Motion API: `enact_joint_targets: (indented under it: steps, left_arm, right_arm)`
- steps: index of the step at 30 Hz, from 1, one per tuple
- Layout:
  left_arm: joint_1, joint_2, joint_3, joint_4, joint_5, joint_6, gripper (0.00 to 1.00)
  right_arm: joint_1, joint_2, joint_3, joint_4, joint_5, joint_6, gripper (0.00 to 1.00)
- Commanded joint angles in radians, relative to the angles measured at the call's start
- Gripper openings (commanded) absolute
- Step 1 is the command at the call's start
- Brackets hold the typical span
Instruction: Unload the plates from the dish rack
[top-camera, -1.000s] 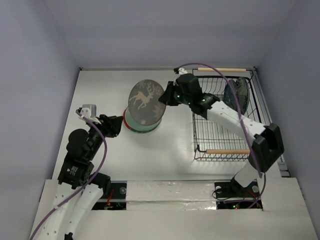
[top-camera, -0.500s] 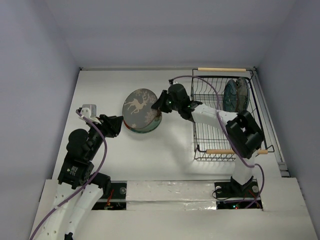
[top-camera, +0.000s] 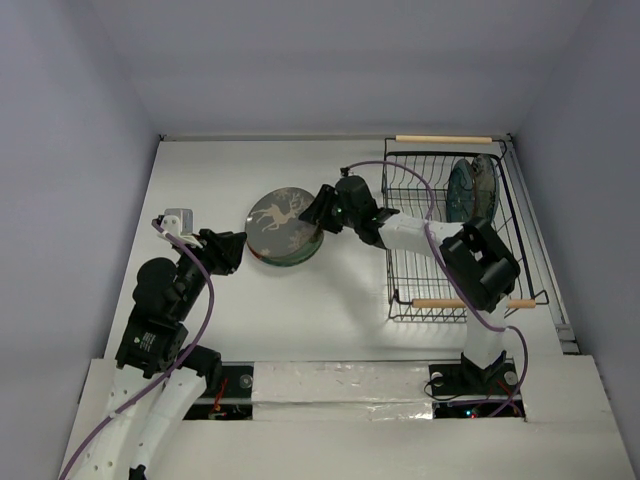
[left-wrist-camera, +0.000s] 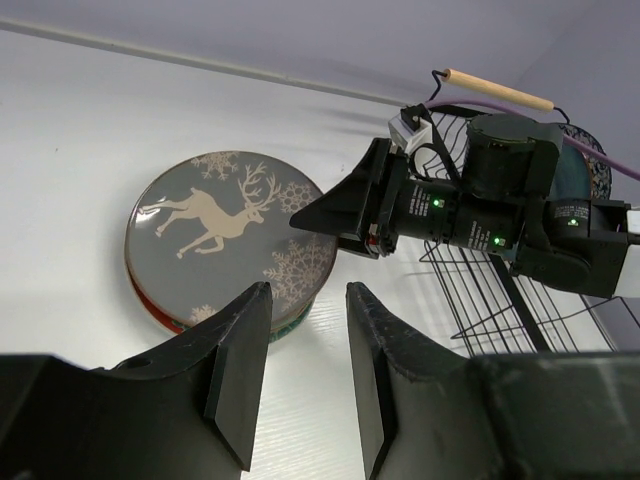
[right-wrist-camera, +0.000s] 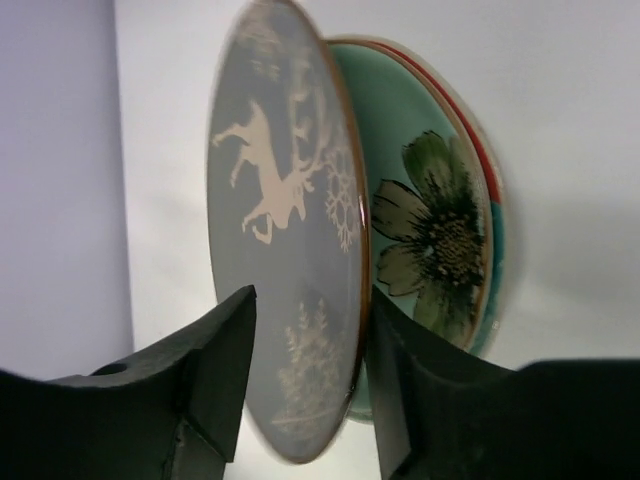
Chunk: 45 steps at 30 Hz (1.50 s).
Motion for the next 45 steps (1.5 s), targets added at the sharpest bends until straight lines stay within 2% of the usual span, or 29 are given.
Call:
enact_joint_targets:
  steps: [1,8,14,20,23,25,27,28,29,31,32,33,34,36,37,40,43,44,45]
  left_arm:
    - [-0.003,-0.002,0.009,0.037,0.010,0.000,0.33]
    - [-0.003,-0.008,0.009,0.037,0.009,0.002,0.33]
    - [-0.003,-0.011,0.009,0.037,0.009,0.000,0.33]
    - [-0.003,-0.013,0.009,0.037,0.009,0.002,0.33]
    - [-0.003,-0.013,0.009,0.037,0.007,0.002,0.33]
    - [-0.003,-0.013,0.009,0.036,0.007,0.002,0.33]
    - [-0.003,-0.009,0.009,0.036,0.007,0.002,0.33]
    - [-0.003,-0.013,0.009,0.036,0.009,0.000,0.33]
    - [-0.003,-0.011,0.009,0.037,0.007,0.000,0.33]
    - [-0.003,-0.013,0.009,0.036,0.009,0.000,0.32]
    - [-0.003,-0.013,0.007,0.037,0.007,0.002,0.30]
    - [-0.003,-0.016,0.009,0.037,0.009,0.002,0.29]
    - [-0.003,-0.016,0.007,0.037,0.007,0.002,0.24]
    - [-0.003,-0.016,0.006,0.039,0.004,-0.003,0.16]
    - [-0.003,-0.013,0.006,0.039,0.003,-0.001,0.07]
    - [-0.003,-0.014,0.006,0.039,0.001,-0.001,0.00]
    - [-0.003,-0.016,0.007,0.036,0.001,-0.001,0.01]
    - [-0.003,-0.014,0.007,0.037,0.003,-0.003,0.03]
    - [-0.003,-0.011,0.007,0.037,0.004,-0.003,0.05]
  right_arm:
    - [0.002,-0.014,-0.004,0.083,0.028,-0.004,0.52]
    - [0.002,-0.023,0.015,-0.058,0.091,-0.099,0.74]
    - [0.037,-0.026,0.083,-0.265,0.227,-0.224,0.90]
    - [0.046,0.007,0.146,-0.397,0.283,-0.313,0.96]
    - [0.071,-0.032,0.183,-0.471,0.353,-0.348,0.96]
    - [0.083,-0.086,0.185,-0.488,0.364,-0.377,0.92]
    - [0.095,-0.202,0.176,-0.491,0.382,-0.394,0.73]
    - [0.095,-0.248,0.162,-0.492,0.404,-0.414,0.61]
    - [0.095,-0.296,0.154,-0.491,0.420,-0.426,0.37]
    - [0.095,-0.439,0.136,-0.500,0.494,-0.474,0.18]
    - [0.095,-0.480,0.133,-0.511,0.538,-0.491,0.05]
    - [0.084,-0.518,0.133,-0.544,0.581,-0.506,0.01]
    - [0.072,-0.573,0.134,-0.572,0.662,-0.530,0.00]
    - [-0.001,-0.608,0.143,-0.671,0.727,-0.535,0.00]
    - [-0.073,-0.640,0.131,-0.695,0.762,-0.540,0.00]
    - [-0.176,-0.686,0.094,-0.765,0.833,-0.548,0.00]
    - [-0.276,-0.712,0.059,-0.827,0.890,-0.564,0.28]
    - [-0.291,-0.711,0.056,-0.839,0.901,-0.569,0.46]
    - [-0.317,-0.700,0.051,-0.850,0.905,-0.580,0.53]
